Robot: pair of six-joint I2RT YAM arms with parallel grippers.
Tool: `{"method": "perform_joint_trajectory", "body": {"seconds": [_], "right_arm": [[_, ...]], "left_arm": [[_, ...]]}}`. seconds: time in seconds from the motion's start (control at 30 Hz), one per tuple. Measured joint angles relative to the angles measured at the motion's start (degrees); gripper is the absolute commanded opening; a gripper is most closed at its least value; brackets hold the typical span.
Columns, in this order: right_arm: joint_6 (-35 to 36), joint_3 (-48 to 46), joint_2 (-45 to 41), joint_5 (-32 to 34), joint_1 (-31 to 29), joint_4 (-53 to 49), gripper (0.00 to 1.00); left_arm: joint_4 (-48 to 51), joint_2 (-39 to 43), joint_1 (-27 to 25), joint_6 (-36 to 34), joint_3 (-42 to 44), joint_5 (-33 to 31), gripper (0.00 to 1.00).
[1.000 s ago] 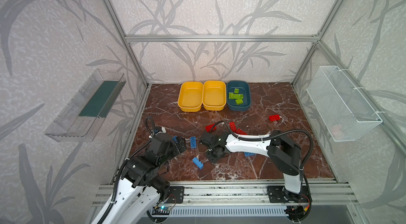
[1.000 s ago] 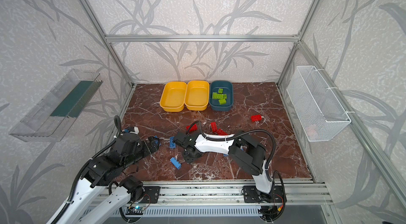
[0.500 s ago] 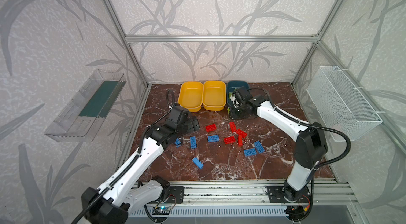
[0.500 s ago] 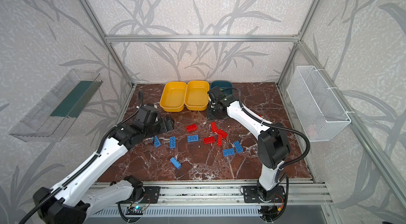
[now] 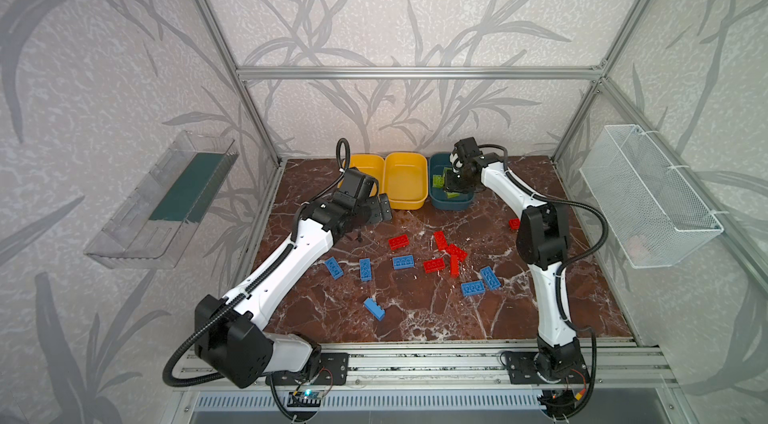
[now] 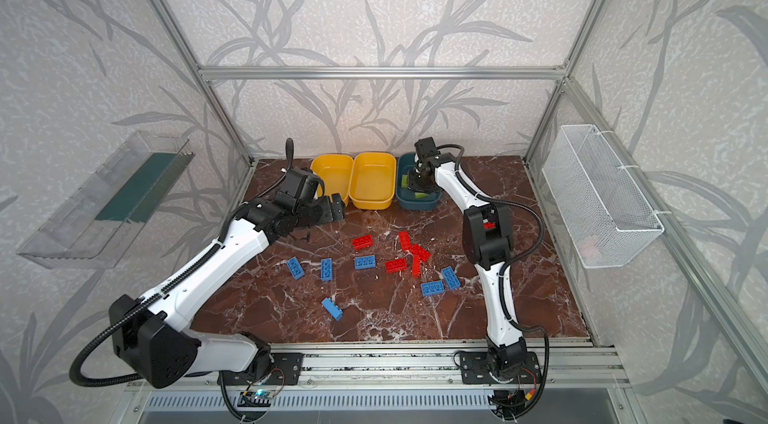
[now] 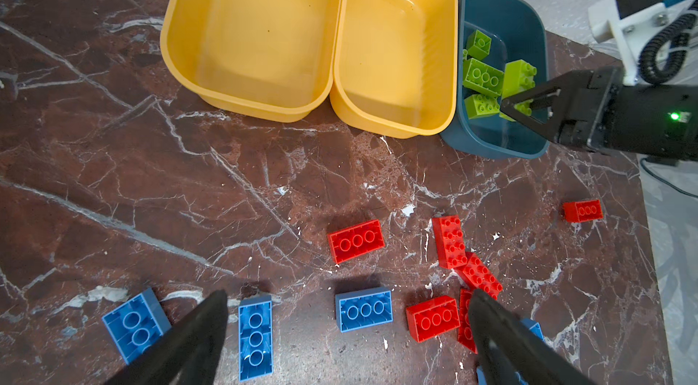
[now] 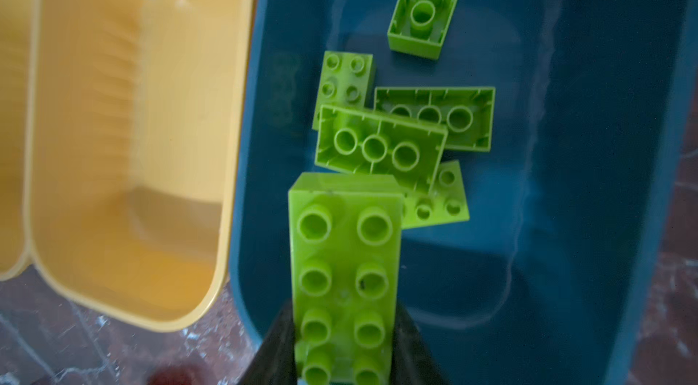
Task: Sort the legos into containers by color
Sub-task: 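Carry the green brick with the right gripper into the teal bin and release, then grasp a red 2x3 brick with the left gripper while the right arm withdraws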
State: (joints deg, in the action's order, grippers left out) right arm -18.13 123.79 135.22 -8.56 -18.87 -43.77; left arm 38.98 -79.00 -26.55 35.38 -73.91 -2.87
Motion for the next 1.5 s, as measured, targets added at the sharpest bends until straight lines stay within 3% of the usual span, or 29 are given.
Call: {"method": "perform_joint_trajectory", "body": {"seconds": [0.1, 0.17, 0.3, 0.4, 0.53, 0.67, 0.8, 1.0, 1.2, 1.5], "right_arm": [[1.2, 10.19, 5.84, -0.2, 0.07, -3.98, 0.68], [1.75, 15.69, 7.87, -0.55, 0.02, -6.27, 0.74], [2.19, 23.19, 8.09, -1.2, -0.07, -10.34, 0.77], [2.34, 23.65, 6.64, -1.33, -0.26, -11.34, 0.8], [2.89, 11.54, -1.49, -0.26, -0.31, -13.75, 0.87], [3.08, -7.17, -15.1, 0.85, -0.31, -12.9, 0.99], [1.79, -24.44, -30.08, 0.74, -0.31, -10.49, 0.99], [-2.21, -42.84, -47.39, -0.07, -0.74, -8.33, 0.99], [-5.53, -52.15, -56.65, 1.53, -2.69, -8.44, 0.99], [-9.42, -57.37, -67.23, 1.99, -5.29, -8.48, 0.99]], "left_arm": [[0.31, -0.68, 0.11, -0.52, -1.07, 0.0, 0.99], [0.48, -0.72, 0.2, -0.81, -1.09, -0.02, 0.99], [1.27, -0.85, 0.22, -0.9, -1.09, -0.04, 0.99], [1.49, -0.98, 0.22, -0.94, -1.09, 0.04, 0.99], [1.44, -2.6, 0.22, -1.62, -1.09, 2.19, 0.98], [0.46, -5.03, 0.2, -1.77, -0.17, 4.74, 0.97], [-0.09, -7.74, 0.11, -1.79, 1.14, 6.49, 0.97], [-0.07, -13.09, -0.9, -1.09, 1.2, 7.74, 0.96], [0.52, -18.1, -2.91, 4.42, 1.18, 7.5, 0.93], [2.14, -24.76, -6.51, 11.45, -3.37, 4.92, 0.93]]}}
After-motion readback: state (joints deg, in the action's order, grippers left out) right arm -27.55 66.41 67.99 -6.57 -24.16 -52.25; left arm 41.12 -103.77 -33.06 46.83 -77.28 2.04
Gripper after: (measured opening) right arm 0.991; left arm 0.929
